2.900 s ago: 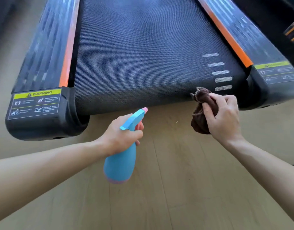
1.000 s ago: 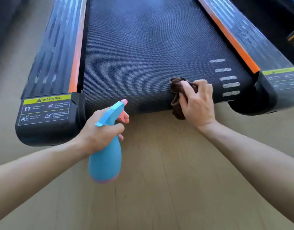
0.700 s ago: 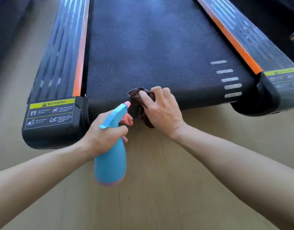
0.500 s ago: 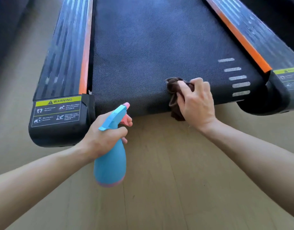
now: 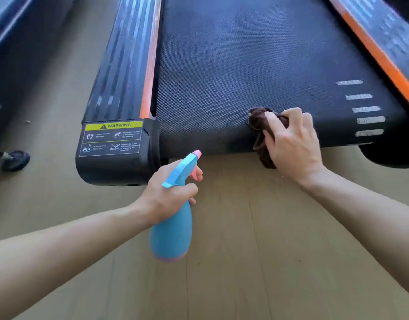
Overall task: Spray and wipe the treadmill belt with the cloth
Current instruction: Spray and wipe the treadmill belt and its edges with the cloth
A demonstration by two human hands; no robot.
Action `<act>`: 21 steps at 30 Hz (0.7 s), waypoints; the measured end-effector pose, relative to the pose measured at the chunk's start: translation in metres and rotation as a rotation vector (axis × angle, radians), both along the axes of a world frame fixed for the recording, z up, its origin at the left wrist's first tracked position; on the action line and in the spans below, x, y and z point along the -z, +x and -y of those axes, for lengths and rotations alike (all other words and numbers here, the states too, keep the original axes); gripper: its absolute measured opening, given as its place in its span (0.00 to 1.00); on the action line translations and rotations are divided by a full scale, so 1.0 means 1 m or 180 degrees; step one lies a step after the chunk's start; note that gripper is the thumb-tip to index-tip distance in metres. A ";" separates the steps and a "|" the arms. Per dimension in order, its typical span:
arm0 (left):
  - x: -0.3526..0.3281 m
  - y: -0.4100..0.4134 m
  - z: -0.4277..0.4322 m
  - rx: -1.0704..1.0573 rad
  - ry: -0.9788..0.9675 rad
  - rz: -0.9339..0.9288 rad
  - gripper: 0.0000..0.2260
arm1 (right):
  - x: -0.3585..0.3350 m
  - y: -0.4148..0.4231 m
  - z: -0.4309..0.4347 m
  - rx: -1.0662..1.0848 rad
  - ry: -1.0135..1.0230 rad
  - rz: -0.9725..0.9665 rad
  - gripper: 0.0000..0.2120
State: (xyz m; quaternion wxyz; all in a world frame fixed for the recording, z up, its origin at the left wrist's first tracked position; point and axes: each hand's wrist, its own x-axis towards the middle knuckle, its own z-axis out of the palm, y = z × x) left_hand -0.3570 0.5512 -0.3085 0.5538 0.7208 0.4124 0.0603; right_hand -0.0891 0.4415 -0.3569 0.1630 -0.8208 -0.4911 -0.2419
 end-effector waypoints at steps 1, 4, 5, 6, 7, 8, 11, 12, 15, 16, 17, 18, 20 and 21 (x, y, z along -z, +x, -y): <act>0.002 -0.003 0.003 -0.0023 0.0001 -0.0023 0.17 | 0.001 -0.002 0.003 -0.0006 -0.0001 -0.0097 0.17; 0.009 -0.012 0.009 -0.0129 0.0003 -0.0087 0.17 | 0.002 -0.018 -0.005 -0.0062 0.0039 -0.0428 0.19; 0.010 -0.014 0.010 -0.0155 0.0007 -0.0133 0.19 | 0.002 -0.023 -0.010 -0.0082 0.0054 -0.0505 0.19; 0.010 -0.015 0.010 -0.0170 0.0019 -0.0160 0.22 | 0.002 -0.026 -0.013 -0.0090 0.0073 -0.0547 0.19; 0.010 -0.016 0.010 -0.0176 0.0040 -0.0167 0.22 | 0.002 -0.027 -0.015 -0.0080 0.0092 -0.0576 0.19; 0.009 -0.017 0.010 -0.0176 0.0072 -0.0158 0.21 | 0.001 -0.027 -0.017 -0.0057 0.0107 -0.0613 0.19; 0.007 -0.021 0.007 -0.0251 0.0190 -0.0202 0.12 | 0.000 -0.028 -0.020 -0.0036 0.0096 -0.0732 0.20; 0.009 -0.023 0.006 -0.0298 0.0226 -0.0243 0.10 | 0.000 -0.029 -0.020 -0.0048 0.0088 -0.0768 0.20; 0.011 -0.033 0.005 -0.0361 0.0290 -0.0356 0.09 | -0.001 -0.030 -0.022 -0.0061 0.0116 -0.0837 0.20; 0.011 -0.036 0.006 -0.0364 0.0306 -0.0363 0.10 | -0.001 -0.030 -0.023 -0.0050 0.0127 -0.0854 0.19; 0.011 -0.040 0.007 -0.0372 0.0306 -0.0372 0.12 | -0.002 -0.032 -0.025 -0.0043 0.0139 -0.0868 0.19; 0.010 -0.043 0.007 -0.0388 0.0287 -0.0388 0.16 | -0.002 -0.033 -0.027 -0.0043 0.0150 -0.0883 0.19; 0.010 -0.049 0.007 -0.0439 0.0231 -0.0444 0.18 | -0.004 -0.037 -0.032 -0.0068 0.0182 -0.0919 0.19; 0.010 -0.052 0.008 -0.0479 0.0219 -0.0477 0.15 | -0.005 -0.039 -0.036 -0.0101 0.0208 -0.0935 0.19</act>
